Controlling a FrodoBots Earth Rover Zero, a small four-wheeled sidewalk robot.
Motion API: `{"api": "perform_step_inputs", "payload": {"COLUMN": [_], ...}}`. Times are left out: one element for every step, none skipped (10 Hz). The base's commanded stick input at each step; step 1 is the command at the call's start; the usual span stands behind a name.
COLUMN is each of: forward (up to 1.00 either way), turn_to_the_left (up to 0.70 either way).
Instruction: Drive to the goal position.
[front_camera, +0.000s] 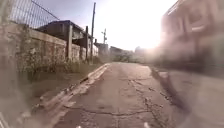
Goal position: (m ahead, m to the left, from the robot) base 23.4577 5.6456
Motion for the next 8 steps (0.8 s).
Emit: {"api": "perform_step_inputs", "payload": {"forward": [1.0, 1.0, 1.0, 1.0, 1.0, 1.0, 1.0, 1.0], "turn_to_the_left": [0.0, -0.02, -0.32, -0.4, -0.36, -0.11, 0.0, 0.0]}}
